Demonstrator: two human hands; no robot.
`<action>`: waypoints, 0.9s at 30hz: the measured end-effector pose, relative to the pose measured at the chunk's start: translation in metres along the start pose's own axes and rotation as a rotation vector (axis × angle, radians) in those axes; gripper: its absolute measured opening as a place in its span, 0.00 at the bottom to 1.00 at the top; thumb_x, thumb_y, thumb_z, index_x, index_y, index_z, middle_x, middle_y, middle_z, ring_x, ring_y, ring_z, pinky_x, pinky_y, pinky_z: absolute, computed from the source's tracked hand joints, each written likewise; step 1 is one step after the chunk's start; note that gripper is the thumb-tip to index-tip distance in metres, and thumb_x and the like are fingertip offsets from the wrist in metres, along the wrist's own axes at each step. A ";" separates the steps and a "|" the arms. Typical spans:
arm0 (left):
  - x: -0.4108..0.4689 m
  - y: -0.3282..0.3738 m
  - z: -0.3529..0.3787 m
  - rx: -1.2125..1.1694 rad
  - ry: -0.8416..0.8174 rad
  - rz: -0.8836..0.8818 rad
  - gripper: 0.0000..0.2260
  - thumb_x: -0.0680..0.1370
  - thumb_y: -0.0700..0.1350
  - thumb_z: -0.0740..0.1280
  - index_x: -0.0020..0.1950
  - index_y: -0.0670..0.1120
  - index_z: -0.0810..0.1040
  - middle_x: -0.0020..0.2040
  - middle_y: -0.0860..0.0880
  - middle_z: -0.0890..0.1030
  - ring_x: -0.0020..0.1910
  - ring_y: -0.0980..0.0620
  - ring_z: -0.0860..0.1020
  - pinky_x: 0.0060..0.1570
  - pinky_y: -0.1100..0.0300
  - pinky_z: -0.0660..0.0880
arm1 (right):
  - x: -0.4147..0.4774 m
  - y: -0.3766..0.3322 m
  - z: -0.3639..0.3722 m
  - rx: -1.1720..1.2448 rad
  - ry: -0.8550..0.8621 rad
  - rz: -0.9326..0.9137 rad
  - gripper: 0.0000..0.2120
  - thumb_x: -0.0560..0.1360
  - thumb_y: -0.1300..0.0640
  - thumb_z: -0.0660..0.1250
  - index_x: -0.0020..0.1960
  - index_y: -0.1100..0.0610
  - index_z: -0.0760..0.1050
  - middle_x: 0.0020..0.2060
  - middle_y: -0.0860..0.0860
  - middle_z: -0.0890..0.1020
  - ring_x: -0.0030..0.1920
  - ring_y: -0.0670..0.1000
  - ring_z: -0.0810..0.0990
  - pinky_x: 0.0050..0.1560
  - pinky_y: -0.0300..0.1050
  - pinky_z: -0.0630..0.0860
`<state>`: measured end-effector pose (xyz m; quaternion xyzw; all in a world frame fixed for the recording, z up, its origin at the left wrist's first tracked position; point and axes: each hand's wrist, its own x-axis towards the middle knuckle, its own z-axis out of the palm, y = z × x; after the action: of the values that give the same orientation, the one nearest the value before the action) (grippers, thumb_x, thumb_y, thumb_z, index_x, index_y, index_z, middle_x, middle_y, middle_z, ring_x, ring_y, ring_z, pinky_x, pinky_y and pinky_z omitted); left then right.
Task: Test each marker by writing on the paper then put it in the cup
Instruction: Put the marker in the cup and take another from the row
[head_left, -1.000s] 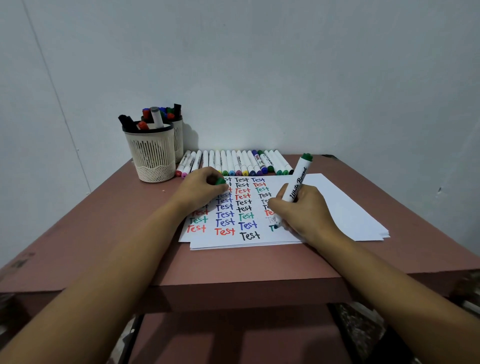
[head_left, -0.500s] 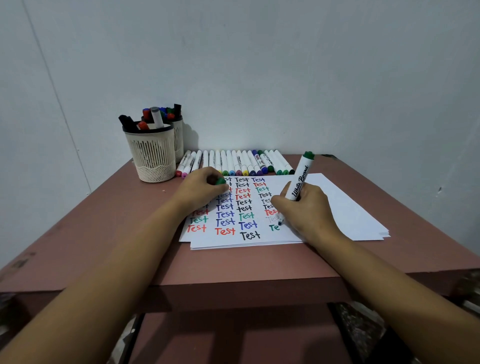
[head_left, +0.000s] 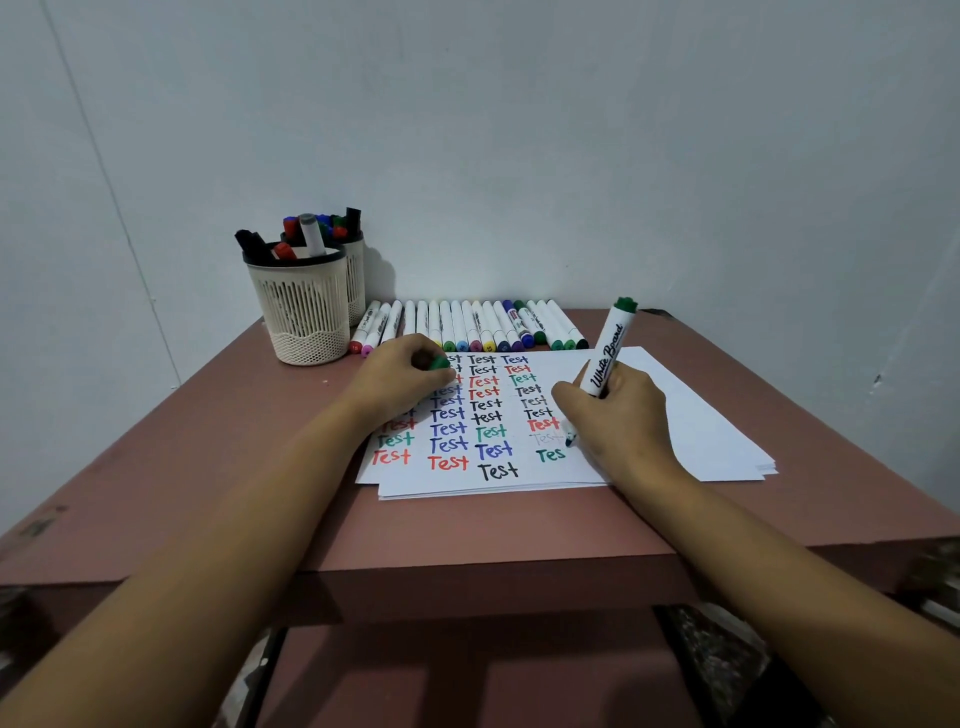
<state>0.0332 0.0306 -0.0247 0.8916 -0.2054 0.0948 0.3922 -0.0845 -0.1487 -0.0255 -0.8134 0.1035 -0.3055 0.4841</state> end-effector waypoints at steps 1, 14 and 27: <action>0.000 0.000 0.000 -0.002 -0.002 -0.001 0.11 0.74 0.47 0.71 0.54 0.45 0.78 0.49 0.51 0.76 0.47 0.54 0.74 0.43 0.64 0.67 | 0.000 0.000 0.000 -0.020 -0.006 -0.004 0.14 0.71 0.62 0.66 0.30 0.57 0.65 0.25 0.49 0.71 0.26 0.46 0.68 0.24 0.32 0.62; 0.002 -0.003 0.000 -0.014 -0.010 -0.009 0.09 0.74 0.47 0.71 0.52 0.47 0.77 0.50 0.49 0.79 0.49 0.51 0.76 0.46 0.61 0.70 | -0.001 -0.002 -0.001 -0.016 -0.056 0.035 0.17 0.72 0.62 0.66 0.28 0.56 0.64 0.24 0.46 0.72 0.26 0.45 0.69 0.23 0.33 0.62; -0.001 0.006 -0.002 0.028 -0.004 0.036 0.12 0.79 0.45 0.63 0.61 0.43 0.78 0.53 0.47 0.80 0.48 0.53 0.75 0.47 0.62 0.67 | 0.010 0.005 0.000 0.236 0.018 0.221 0.13 0.71 0.60 0.65 0.32 0.56 0.63 0.28 0.54 0.70 0.29 0.52 0.67 0.33 0.46 0.66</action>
<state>0.0293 0.0285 -0.0200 0.8932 -0.2210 0.1031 0.3777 -0.0759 -0.1566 -0.0259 -0.7318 0.1598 -0.2678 0.6060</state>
